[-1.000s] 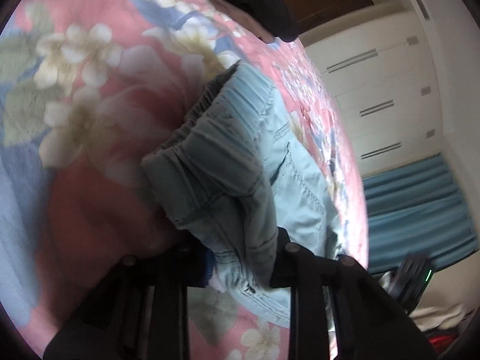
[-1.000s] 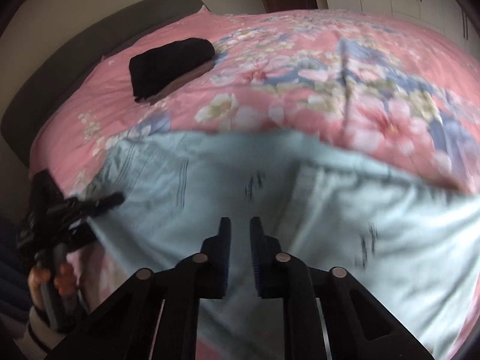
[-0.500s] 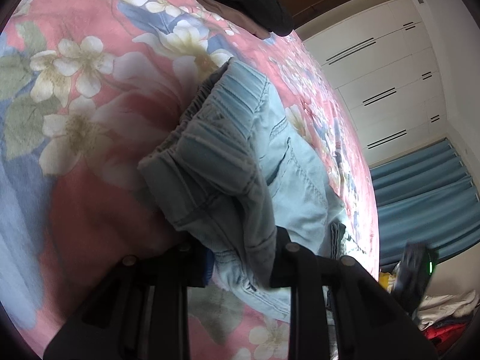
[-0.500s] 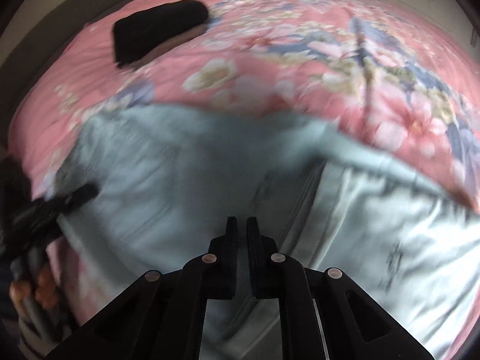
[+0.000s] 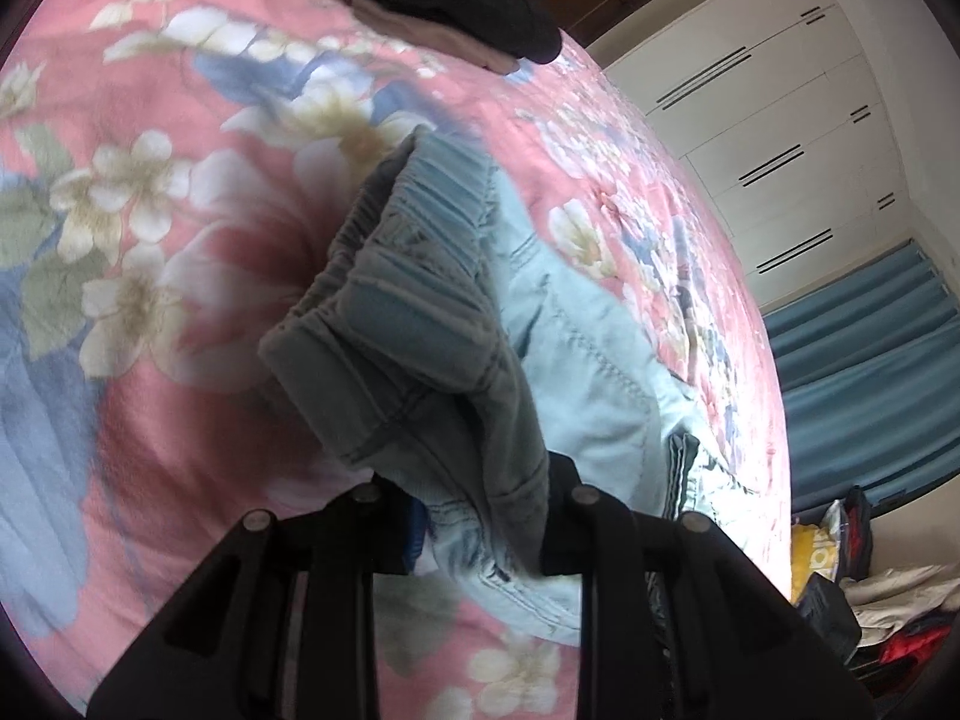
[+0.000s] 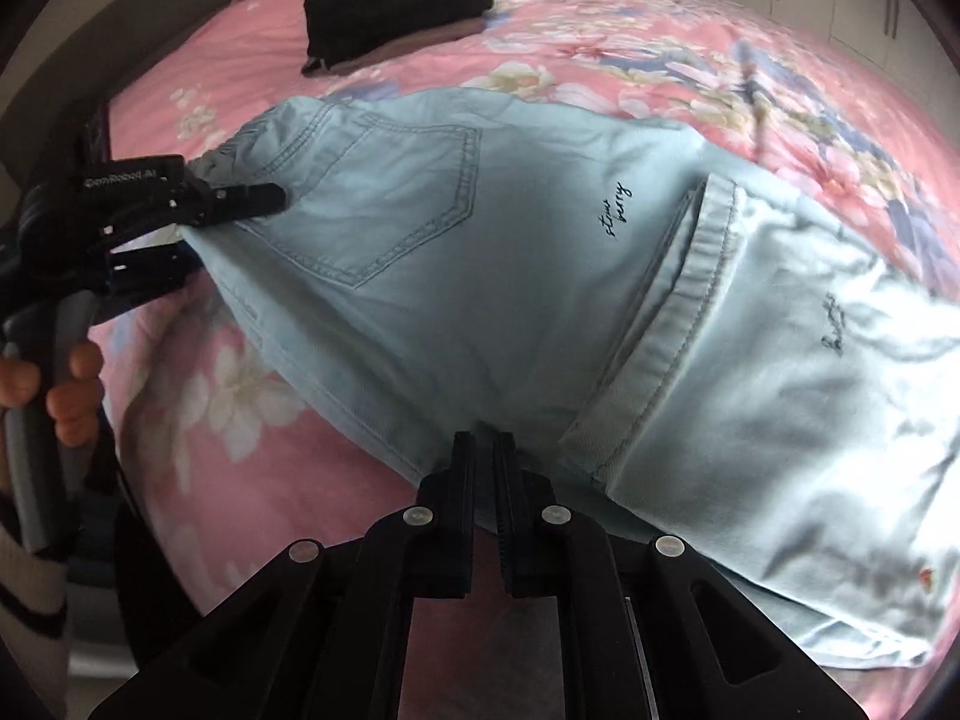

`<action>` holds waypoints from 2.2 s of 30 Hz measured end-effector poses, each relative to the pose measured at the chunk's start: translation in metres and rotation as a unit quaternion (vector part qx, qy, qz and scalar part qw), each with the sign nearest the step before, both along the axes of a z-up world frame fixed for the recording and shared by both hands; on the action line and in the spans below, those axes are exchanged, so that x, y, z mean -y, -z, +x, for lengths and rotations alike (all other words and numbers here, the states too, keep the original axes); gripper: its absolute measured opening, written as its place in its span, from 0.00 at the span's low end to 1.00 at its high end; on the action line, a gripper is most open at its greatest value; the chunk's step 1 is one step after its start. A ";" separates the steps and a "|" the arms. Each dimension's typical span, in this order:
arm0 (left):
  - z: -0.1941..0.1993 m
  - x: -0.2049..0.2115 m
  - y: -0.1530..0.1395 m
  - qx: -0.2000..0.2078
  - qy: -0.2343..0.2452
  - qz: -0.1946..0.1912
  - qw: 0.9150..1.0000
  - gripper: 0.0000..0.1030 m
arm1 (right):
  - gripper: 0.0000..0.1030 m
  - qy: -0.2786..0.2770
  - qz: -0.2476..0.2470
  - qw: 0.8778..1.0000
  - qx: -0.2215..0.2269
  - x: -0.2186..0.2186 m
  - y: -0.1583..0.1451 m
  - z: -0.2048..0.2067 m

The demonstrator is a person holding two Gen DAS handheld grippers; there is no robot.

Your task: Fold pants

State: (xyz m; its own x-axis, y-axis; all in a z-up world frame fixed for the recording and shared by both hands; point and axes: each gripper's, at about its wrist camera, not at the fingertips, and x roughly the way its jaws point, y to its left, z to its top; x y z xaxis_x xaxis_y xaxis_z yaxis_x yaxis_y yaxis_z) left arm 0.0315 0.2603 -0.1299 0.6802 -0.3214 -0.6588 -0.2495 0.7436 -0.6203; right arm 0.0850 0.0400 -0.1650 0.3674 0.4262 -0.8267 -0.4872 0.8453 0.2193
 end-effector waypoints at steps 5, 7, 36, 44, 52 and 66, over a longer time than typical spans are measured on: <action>-0.006 0.006 -0.024 0.028 0.006 0.017 0.999 0.24 | 0.10 0.000 0.090 0.996 0.016 0.023 -0.036 -0.011; -0.008 0.014 -0.038 0.046 0.015 0.028 0.998 0.24 | 0.10 0.026 0.110 0.993 0.039 0.042 -0.049 -0.014; 0.046 0.230 -0.035 0.029 0.319 0.145 0.936 0.45 | 0.69 0.261 0.588 0.730 -0.230 0.183 0.044 0.044; 0.021 0.197 -0.036 0.029 0.314 0.105 0.943 0.59 | 0.65 0.266 0.517 0.786 -0.211 0.185 0.029 0.051; -0.003 0.135 -0.029 -0.004 0.229 0.039 0.973 0.61 | 0.24 0.292 0.409 0.850 -0.156 0.171 0.014 0.046; -0.006 0.131 -0.020 -0.022 0.222 0.026 0.975 0.61 | 0.22 0.354 0.332 0.874 -0.020 0.254 -0.035 -0.020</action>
State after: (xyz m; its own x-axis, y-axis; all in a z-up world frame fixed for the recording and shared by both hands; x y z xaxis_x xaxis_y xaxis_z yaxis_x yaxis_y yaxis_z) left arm 0.0257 0.1290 -0.1098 0.4530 -0.5419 -0.7079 0.0779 0.8150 -0.5741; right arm 0.0647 -0.2141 -0.1297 0.7091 0.4948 -0.5023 0.1259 0.6121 0.7807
